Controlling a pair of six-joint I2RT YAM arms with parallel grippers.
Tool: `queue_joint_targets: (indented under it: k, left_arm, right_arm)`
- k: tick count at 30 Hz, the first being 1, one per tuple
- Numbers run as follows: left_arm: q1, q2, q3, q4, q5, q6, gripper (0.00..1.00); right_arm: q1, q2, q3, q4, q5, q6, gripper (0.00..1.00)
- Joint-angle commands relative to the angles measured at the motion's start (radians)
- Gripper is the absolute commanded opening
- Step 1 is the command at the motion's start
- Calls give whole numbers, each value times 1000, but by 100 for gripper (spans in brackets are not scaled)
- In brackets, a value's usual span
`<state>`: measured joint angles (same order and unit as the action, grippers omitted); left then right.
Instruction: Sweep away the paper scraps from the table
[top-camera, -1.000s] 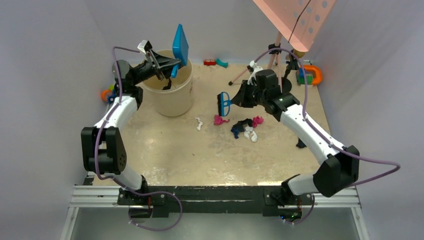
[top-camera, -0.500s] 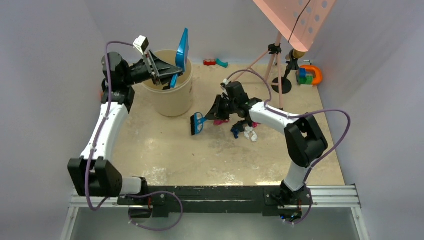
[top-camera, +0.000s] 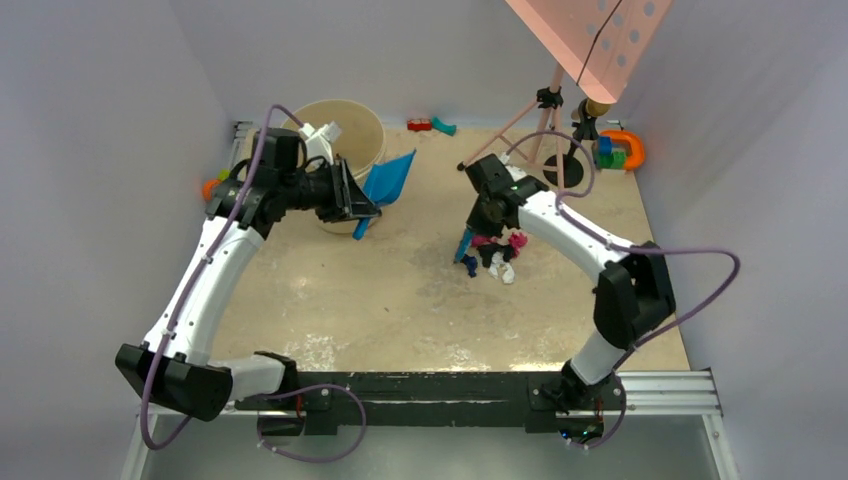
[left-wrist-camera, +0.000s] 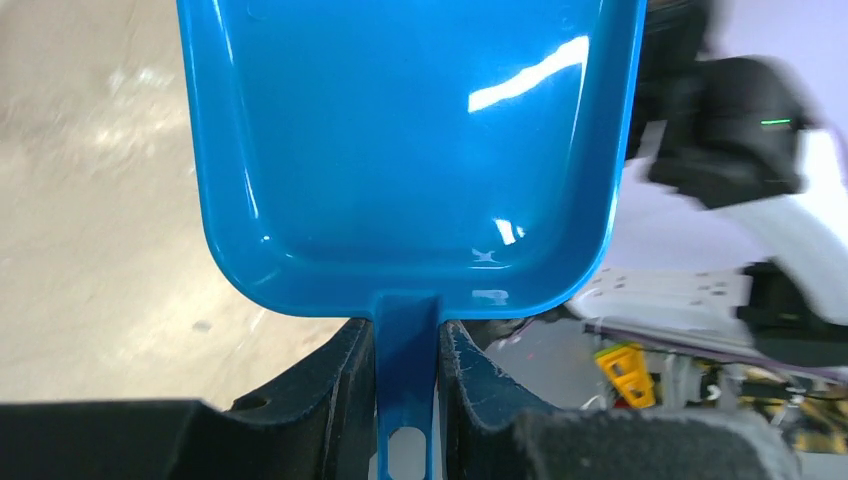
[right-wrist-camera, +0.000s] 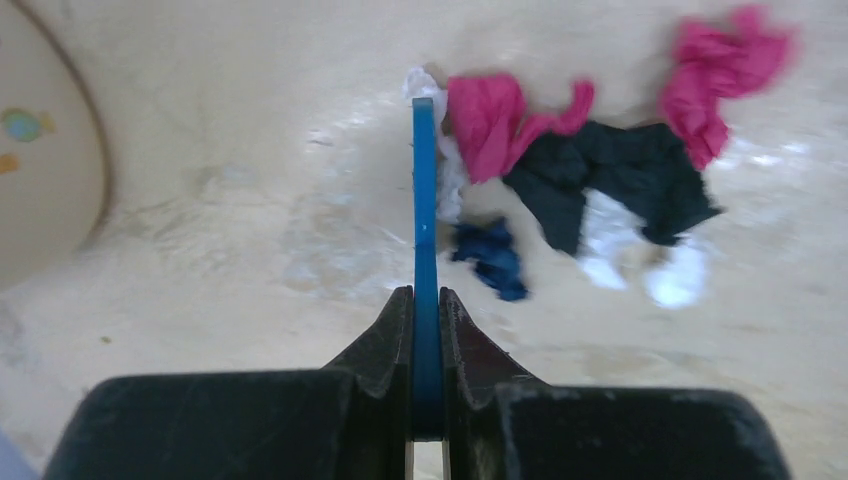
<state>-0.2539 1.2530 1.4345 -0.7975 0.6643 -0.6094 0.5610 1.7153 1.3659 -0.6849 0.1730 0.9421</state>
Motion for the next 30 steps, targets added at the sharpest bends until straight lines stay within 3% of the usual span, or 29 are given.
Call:
queue_joint_targets:
  k: [1, 7, 13, 18, 21, 26, 30]
  left_arm:
    - [-81, -27, -35, -112, -173, 116, 0]
    - [-218, -26, -71, -157, -334, 174, 0]
    - [-444, -30, -188, -138, -569, 198, 0]
    - [-587, 23, -271, -107, -732, 178, 0]
    - [-660, 122, -262, -123, -797, 171, 0]
    - [-756, 268, -204, -137, -927, 173, 0]
    - [-757, 344, -230, -73, -927, 201, 0]
  right_arm:
    - [-18, -154, -54, -173, 193, -53, 0]
    - [-27, -316, -57, -58, 8, -368, 0]
    - [-43, -378, -2, -132, 218, -564, 0]
    - [-48, -269, 7, -217, 483, -698, 0]
    - [-62, -199, -3, -167, 585, -775, 0]
    - [-99, -44, 54, -146, 483, -851, 0]
    - [-101, 1, 46, -62, 379, -923, 0]
